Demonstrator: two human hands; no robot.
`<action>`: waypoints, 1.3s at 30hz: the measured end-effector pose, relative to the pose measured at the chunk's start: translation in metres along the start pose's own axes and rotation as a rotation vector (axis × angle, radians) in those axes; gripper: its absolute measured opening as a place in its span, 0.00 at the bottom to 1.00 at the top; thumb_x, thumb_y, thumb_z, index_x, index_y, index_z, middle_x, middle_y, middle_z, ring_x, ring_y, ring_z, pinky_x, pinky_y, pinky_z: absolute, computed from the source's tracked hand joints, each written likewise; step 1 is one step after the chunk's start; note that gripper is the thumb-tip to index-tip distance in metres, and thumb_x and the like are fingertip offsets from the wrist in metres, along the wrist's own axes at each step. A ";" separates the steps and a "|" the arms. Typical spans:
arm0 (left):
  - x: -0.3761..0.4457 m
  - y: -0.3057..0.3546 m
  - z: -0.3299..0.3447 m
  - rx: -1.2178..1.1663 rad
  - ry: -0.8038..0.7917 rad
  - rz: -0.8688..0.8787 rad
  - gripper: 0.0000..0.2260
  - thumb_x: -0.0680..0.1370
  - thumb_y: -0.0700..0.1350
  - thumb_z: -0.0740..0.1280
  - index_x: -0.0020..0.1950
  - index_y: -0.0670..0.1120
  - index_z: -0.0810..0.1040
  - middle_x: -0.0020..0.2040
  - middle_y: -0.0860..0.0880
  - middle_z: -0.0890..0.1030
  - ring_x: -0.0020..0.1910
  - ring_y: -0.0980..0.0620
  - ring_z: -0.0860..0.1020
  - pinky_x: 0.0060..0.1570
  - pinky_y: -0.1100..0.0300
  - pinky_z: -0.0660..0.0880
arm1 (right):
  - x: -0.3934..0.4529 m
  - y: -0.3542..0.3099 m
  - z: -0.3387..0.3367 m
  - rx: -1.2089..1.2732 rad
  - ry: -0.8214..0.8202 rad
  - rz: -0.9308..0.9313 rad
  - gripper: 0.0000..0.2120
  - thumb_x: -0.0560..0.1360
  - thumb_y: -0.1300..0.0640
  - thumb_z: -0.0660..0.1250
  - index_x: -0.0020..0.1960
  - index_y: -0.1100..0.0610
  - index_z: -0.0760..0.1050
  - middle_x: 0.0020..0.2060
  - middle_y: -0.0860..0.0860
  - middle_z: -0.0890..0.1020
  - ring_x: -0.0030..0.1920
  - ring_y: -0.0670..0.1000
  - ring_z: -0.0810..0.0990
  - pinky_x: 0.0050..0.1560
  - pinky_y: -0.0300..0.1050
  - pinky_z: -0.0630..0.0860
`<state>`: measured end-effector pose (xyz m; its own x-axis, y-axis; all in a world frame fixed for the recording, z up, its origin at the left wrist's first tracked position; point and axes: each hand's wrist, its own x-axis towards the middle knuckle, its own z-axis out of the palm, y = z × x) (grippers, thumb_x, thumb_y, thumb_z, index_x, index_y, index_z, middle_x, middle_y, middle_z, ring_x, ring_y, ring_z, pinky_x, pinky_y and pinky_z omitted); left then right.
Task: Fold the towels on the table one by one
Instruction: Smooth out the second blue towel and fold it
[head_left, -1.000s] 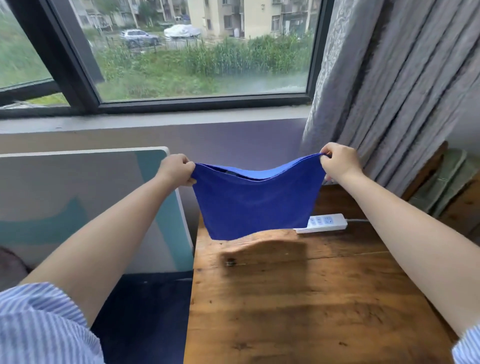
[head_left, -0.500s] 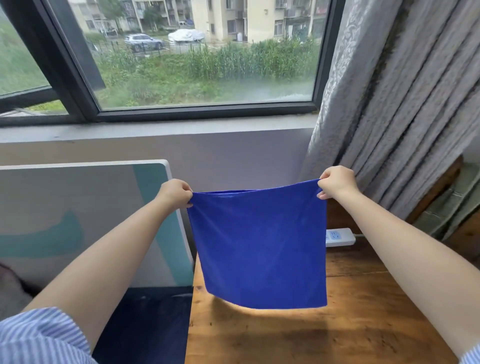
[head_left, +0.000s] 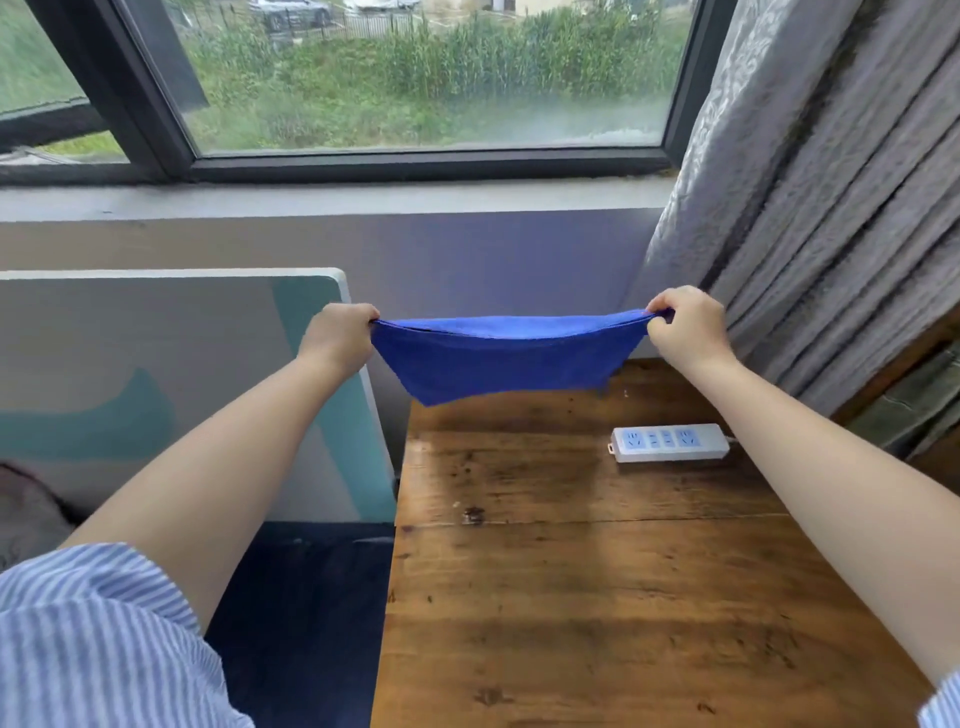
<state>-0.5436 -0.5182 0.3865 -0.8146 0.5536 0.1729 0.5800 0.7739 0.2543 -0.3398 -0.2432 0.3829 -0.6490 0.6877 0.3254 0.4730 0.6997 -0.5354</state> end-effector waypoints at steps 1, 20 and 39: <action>-0.007 -0.007 0.007 0.072 -0.073 0.023 0.13 0.76 0.34 0.57 0.54 0.39 0.78 0.51 0.36 0.79 0.50 0.37 0.76 0.46 0.54 0.72 | -0.008 0.007 0.002 -0.031 -0.031 -0.019 0.11 0.69 0.72 0.60 0.48 0.69 0.79 0.48 0.66 0.79 0.52 0.63 0.76 0.50 0.42 0.65; -0.196 -0.025 0.163 0.716 -1.279 0.522 0.08 0.78 0.36 0.57 0.39 0.42 0.70 0.32 0.50 0.61 0.43 0.48 0.66 0.43 0.60 0.65 | -0.246 0.096 0.090 -0.788 -1.286 -0.085 0.16 0.72 0.67 0.55 0.30 0.53 0.58 0.32 0.47 0.60 0.46 0.55 0.73 0.34 0.43 0.64; -0.173 -0.040 0.208 0.223 -1.215 -0.028 0.14 0.80 0.40 0.52 0.33 0.45 0.62 0.33 0.51 0.63 0.36 0.50 0.66 0.41 0.59 0.65 | -0.247 0.106 0.130 -0.636 -1.495 0.156 0.14 0.76 0.62 0.54 0.57 0.61 0.73 0.57 0.57 0.77 0.57 0.57 0.75 0.54 0.46 0.73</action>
<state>-0.4243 -0.5807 0.1487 -0.3608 0.3701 -0.8561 0.6478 0.7598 0.0555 -0.2067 -0.3639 0.1442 -0.3616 0.2308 -0.9033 0.4955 0.8683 0.0235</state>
